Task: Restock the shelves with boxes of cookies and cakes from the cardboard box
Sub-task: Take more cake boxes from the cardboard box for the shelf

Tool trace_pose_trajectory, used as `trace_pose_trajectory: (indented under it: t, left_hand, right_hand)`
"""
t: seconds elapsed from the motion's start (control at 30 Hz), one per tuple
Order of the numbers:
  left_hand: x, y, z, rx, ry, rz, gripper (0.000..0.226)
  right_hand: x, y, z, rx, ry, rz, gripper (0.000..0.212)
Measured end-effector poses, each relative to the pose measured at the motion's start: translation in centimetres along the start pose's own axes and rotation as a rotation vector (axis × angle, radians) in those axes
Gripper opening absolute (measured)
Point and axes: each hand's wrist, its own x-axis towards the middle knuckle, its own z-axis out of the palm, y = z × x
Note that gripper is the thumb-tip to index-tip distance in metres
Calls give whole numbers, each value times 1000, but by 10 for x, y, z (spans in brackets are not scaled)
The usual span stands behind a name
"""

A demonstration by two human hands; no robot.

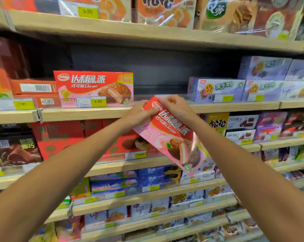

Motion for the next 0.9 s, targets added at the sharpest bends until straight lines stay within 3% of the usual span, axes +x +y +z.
trace_pose_trajectory:
  t: [0.1,0.2,0.33,0.5,0.67,0.9]
  left_hand:
    - [13,23,-5,-2,232,49,51]
    - [23,47,-14,-49,461,124,30]
    - [40,71,-28,-47,745,188,44]
    - [54,81,-20,-24,845,182,58]
    - [72,84,-18,80,979,165,71]
    - [103,73,5,374,953,132,73]
  right_hand:
    - [22,-2,-25,-289,235,-170,41]
    - [37,2,-52,-433,321,-313,47]
    - [56,3,-79,-521,376,-431,57]
    - [79,-2,-93,-505,353,-459,58]
    - [95,0,-96,-405,180,-458,47]
    - [117,12,-78,-488,137,-397,63]
